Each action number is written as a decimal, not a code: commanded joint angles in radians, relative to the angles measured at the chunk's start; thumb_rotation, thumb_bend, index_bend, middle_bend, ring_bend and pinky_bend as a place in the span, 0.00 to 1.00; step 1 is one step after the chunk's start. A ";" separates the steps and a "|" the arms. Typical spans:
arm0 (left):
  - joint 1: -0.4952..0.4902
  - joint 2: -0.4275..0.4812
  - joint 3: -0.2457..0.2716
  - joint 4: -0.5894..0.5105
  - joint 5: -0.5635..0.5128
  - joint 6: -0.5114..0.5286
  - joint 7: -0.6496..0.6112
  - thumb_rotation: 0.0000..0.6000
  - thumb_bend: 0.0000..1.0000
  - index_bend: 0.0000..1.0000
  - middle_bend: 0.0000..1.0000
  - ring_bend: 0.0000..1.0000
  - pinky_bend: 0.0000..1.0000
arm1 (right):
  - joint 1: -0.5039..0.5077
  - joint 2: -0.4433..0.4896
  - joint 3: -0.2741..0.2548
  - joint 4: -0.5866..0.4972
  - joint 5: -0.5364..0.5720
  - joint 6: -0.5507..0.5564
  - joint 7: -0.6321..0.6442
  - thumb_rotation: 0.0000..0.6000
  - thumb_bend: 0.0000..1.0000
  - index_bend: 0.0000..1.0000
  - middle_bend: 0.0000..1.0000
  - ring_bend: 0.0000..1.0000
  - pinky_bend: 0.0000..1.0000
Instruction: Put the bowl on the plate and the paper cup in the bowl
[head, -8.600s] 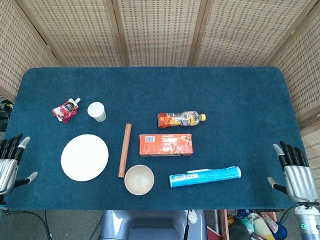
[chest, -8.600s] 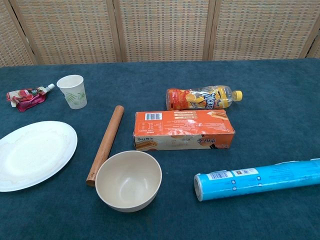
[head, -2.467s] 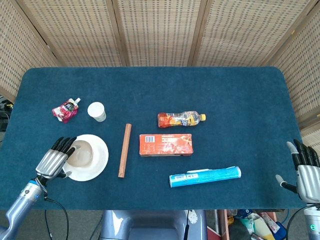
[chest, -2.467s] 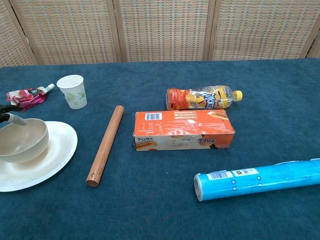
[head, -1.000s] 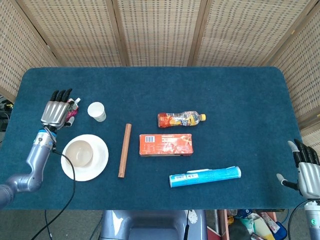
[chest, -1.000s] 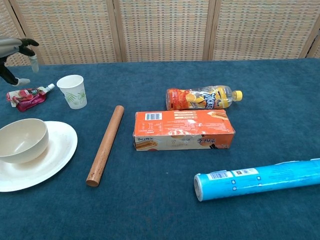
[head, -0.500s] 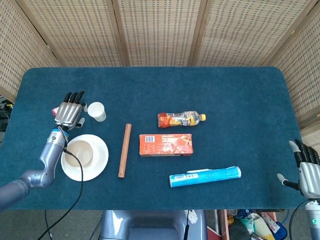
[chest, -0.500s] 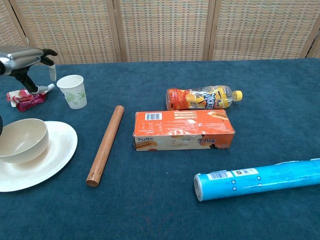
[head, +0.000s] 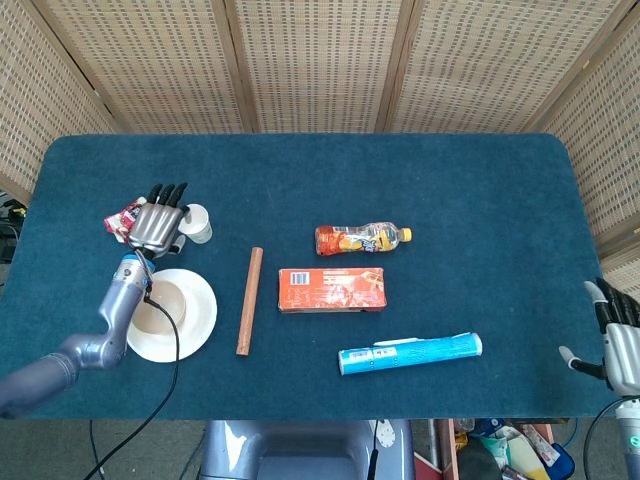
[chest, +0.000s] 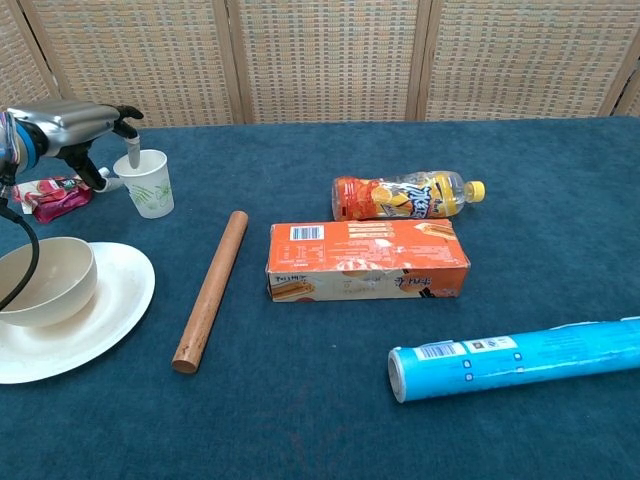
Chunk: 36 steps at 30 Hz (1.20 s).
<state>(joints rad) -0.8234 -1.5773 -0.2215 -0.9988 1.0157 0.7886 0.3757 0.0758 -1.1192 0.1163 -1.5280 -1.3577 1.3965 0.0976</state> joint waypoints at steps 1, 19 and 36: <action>-0.009 -0.018 0.006 0.020 -0.002 -0.008 0.008 1.00 0.38 0.42 0.00 0.00 0.00 | -0.001 0.002 0.002 0.003 0.004 -0.002 0.009 1.00 0.18 0.00 0.00 0.00 0.00; 0.015 -0.019 0.010 0.033 0.065 0.069 -0.061 1.00 0.43 0.71 0.00 0.00 0.00 | -0.005 0.005 -0.001 -0.001 -0.013 0.011 0.025 1.00 0.18 0.00 0.00 0.00 0.00; 0.200 0.555 0.106 -0.764 0.154 0.245 0.060 1.00 0.43 0.71 0.00 0.00 0.00 | -0.008 0.006 -0.012 -0.021 -0.049 0.036 -0.001 1.00 0.18 0.00 0.00 0.00 0.00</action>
<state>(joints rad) -0.6876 -1.1670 -0.1596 -1.6098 1.1346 0.9852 0.4002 0.0680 -1.1132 0.1043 -1.5485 -1.4059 1.4320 0.0968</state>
